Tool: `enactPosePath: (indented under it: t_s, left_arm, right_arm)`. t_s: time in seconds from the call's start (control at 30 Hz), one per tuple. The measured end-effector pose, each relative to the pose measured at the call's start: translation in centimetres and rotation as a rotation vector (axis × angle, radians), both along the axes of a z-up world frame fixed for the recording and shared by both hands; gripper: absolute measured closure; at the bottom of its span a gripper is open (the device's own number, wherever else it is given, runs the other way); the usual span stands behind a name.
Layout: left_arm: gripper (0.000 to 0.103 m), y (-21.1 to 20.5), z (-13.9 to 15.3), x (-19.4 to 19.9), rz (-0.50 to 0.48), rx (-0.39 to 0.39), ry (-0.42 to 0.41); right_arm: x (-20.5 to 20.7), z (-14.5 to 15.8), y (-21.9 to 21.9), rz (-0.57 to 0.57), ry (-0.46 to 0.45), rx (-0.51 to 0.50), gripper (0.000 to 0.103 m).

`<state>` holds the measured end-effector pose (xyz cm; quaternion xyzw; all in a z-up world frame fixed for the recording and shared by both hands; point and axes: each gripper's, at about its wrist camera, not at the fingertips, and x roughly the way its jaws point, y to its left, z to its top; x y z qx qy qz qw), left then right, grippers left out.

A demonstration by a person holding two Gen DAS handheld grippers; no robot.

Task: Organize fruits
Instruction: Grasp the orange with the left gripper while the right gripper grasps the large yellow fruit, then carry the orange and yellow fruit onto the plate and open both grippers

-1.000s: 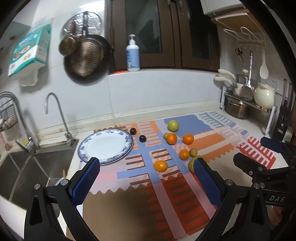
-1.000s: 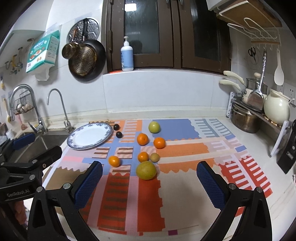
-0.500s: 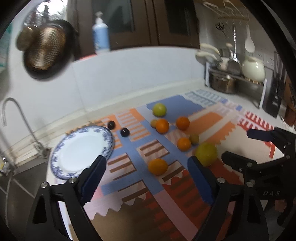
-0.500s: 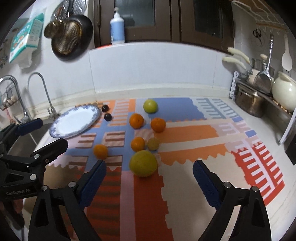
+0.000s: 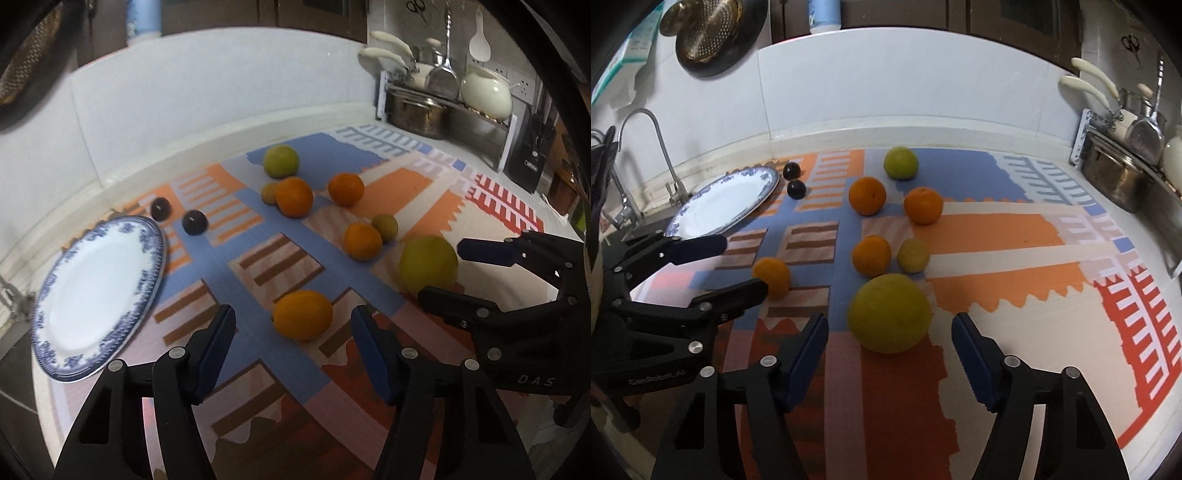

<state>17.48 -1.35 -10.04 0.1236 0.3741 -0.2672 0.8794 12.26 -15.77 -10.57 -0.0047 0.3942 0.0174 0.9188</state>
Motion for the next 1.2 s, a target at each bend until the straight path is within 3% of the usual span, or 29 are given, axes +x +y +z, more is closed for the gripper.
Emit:
enactPosePath:
  t_s: [0.37, 0.43, 0.6, 0.9, 1.2]
  left_arm:
    - [0.055, -0.4, -1.7, 2.1, -0.033, -0.012, 0.097]
    - [0.064, -0.6, -1.9, 2.3, -0.037, -0.012, 0.112]
    - [0.065, -0.6, -1.9, 2.4, -0.034, -0.023, 0.118]
    - [0.065, 0.6, -0.1, 1.4, 0.012, -0.049, 0.067]
    - [0.065, 4.6, 3.0, 0.5, 0.153, -0.094, 0.003]
  right_arm:
    - [1.3, -1.0, 0.3, -0.014, 0.039, 0.008, 0.049]
    - [1.5, -1.0, 0.1, -0.021, 0.044, 0.020, 0.050]
    - [1.6, -1.1, 0.1, -0.021, 0.040, 0.026, 0.050]
    - [1.6, -0.7, 0.1, -0.008, 0.038, 0.078, 0.051]
    - [1.6, 2.1, 2.7, 0.077, -0.032, 0.072, 0.051]
